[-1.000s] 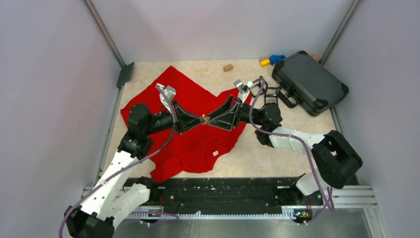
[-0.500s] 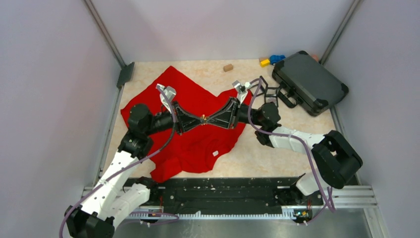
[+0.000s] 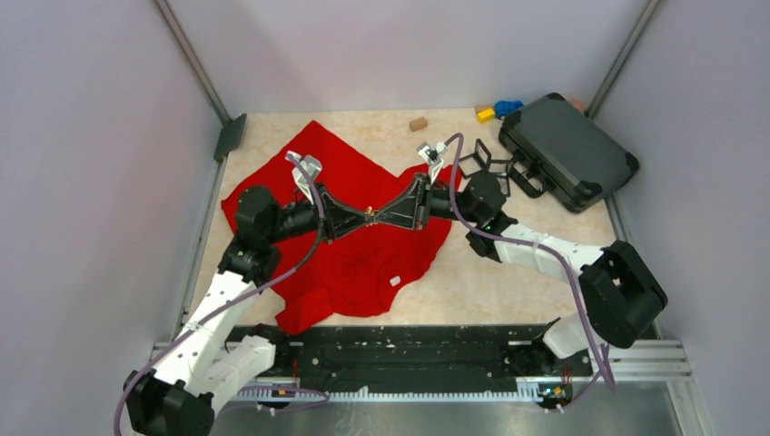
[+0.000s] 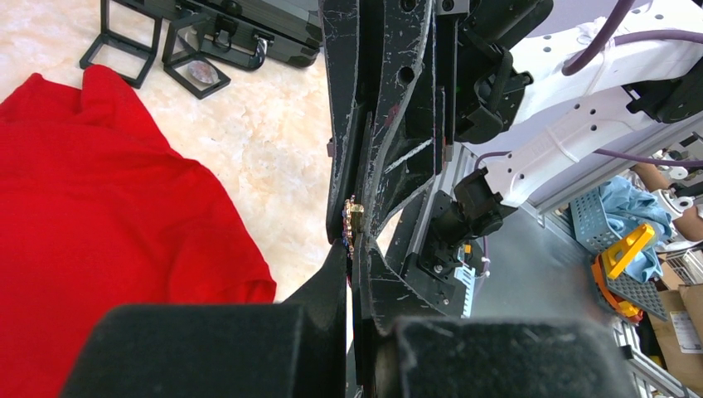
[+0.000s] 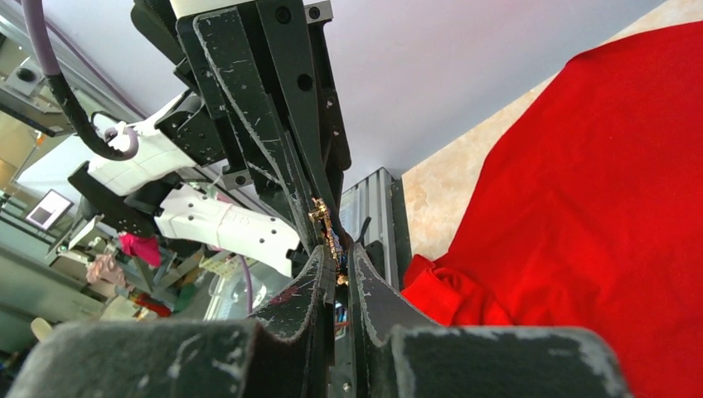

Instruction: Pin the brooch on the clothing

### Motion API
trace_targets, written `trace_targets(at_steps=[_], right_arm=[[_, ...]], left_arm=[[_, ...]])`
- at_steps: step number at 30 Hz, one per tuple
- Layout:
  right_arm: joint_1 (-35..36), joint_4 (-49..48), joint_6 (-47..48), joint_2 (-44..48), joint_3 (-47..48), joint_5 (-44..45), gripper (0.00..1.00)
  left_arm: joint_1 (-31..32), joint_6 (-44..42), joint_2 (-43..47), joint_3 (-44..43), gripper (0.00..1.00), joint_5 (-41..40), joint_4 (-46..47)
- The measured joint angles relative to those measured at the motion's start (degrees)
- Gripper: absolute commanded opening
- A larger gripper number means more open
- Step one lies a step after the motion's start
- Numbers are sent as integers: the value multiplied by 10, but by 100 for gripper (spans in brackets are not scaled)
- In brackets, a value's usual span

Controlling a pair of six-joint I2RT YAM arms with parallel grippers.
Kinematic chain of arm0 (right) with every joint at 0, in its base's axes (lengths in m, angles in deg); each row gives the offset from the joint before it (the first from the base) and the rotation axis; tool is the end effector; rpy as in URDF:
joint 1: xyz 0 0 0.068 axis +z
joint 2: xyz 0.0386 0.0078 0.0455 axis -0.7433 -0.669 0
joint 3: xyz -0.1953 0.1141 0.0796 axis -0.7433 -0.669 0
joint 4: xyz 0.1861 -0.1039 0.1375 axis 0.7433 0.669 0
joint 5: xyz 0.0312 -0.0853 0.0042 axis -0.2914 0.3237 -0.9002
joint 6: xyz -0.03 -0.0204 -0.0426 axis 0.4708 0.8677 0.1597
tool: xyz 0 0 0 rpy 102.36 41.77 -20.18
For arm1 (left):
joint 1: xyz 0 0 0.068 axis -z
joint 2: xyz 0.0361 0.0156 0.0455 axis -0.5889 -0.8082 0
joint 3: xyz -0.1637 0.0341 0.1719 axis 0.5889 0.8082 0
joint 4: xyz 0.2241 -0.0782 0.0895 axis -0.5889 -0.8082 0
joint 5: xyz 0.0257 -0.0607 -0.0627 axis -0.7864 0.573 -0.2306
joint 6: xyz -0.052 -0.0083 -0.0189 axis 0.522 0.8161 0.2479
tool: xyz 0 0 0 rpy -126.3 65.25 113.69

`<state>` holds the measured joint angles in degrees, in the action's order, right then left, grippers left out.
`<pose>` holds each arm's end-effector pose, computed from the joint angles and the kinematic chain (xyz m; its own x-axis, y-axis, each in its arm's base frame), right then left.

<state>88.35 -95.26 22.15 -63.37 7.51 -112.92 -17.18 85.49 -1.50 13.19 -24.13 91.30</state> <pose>0.2267 0.2280 0.2759 -0.6316 0.1776 -0.7547 -0.7715 -0.0485 0.6343 0.1916 -0.0975 0.3182 -0.4656 -0.1688 -0.8687 0.8163 0.2973 -0.4953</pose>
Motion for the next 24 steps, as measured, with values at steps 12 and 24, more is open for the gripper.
trace_targets(at_steps=[12, 24], right_arm=[[1, 41, 32, 16, 3, -11, 31], [2, 156, 127, 119, 3, 33, 58]], left_arm=[[7, -24, -1, 0, 0, -7, -22], [14, -30, -6, -1, 0, -33, -51]])
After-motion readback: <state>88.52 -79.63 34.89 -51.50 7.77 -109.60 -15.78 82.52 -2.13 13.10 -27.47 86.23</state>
